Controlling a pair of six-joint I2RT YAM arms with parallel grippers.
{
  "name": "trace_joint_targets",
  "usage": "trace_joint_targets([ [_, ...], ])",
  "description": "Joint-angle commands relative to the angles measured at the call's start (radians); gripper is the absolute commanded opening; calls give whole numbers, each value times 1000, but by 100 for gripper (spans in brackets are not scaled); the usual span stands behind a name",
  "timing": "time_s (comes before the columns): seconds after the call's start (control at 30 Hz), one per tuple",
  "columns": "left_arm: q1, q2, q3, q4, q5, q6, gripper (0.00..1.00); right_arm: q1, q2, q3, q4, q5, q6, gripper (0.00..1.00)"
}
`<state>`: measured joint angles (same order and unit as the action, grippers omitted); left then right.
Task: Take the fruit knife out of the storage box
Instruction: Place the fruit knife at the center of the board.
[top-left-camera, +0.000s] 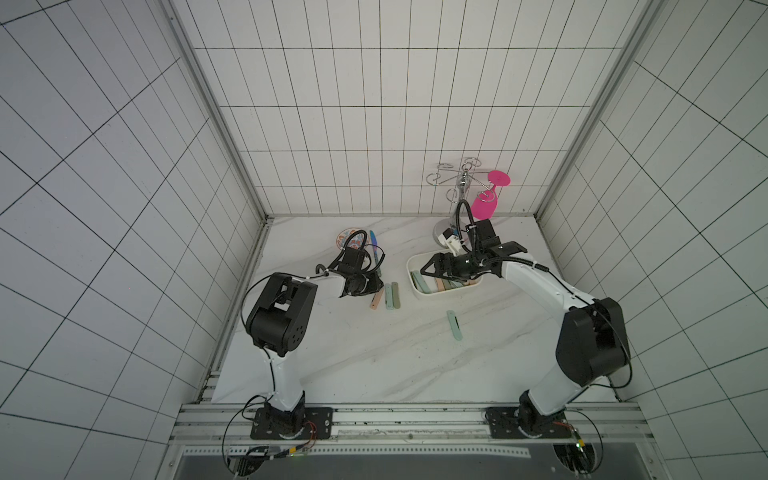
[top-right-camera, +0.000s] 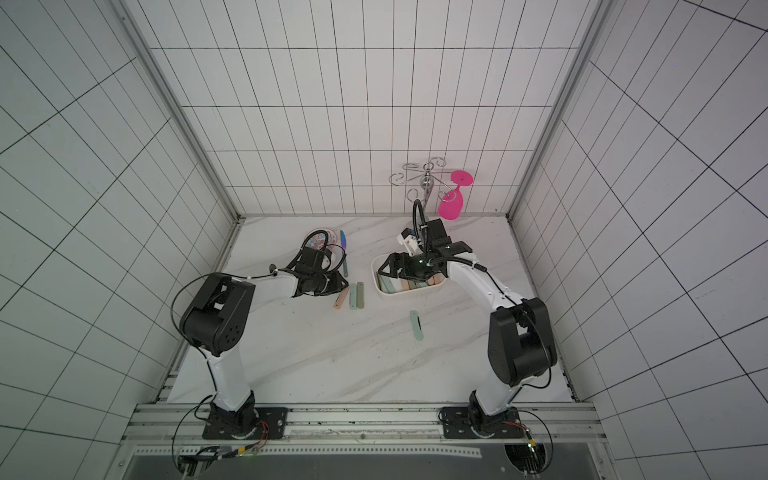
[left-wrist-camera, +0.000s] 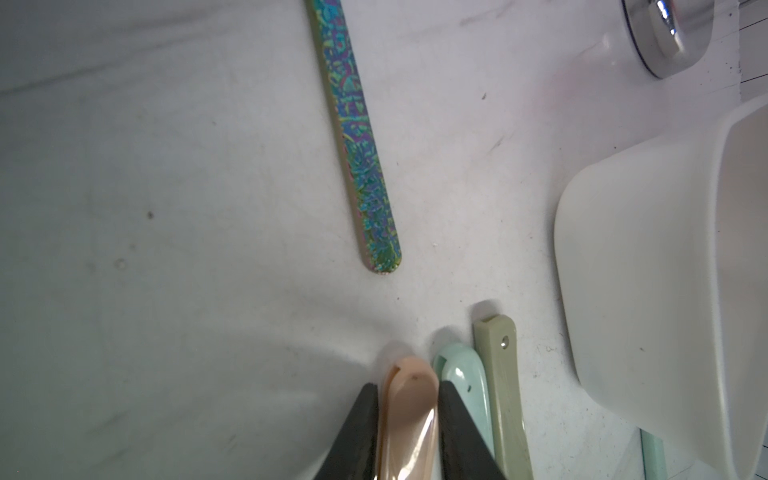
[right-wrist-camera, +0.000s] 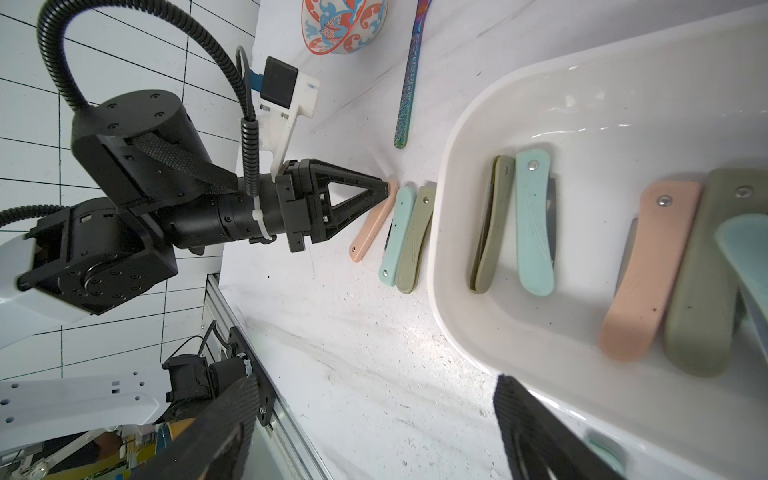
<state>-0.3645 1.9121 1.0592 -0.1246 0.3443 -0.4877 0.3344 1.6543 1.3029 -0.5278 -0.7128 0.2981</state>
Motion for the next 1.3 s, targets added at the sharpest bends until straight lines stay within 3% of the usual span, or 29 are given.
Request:
trace_joint_targets([
  [0.0, -2, -11, -13, -33, -51, 12, 31, 8, 19, 42, -14, 0, -16, 90],
  [0.23, 0, -56, -32, -58, -101, 8, 34, 15, 40, 63, -30, 53, -22, 91],
  [0.47, 5, -131, -55, -77, -103, 13, 36, 34, 134, 151, -149, 236, -70, 92],
  [0.6, 4, -150, -84, -94, -118, 20, 35, 34, 195, 186, -176, 332, -76, 79],
  [0.7, 4, -156, -112, -101, -135, 16, 32, 37, 246, 230, -199, 383, -92, 63],
  [0.8, 4, -159, -136, -108, -156, 11, 28, 38, 292, 266, -225, 403, -105, 58],
  [0.93, 4, -140, -140, -117, -177, 12, 21, 51, 345, 313, -232, 410, -118, 57],
  [1.27, -64, -107, -130, -118, -186, 15, 18, 78, 458, 396, -250, 434, -137, 63],
])
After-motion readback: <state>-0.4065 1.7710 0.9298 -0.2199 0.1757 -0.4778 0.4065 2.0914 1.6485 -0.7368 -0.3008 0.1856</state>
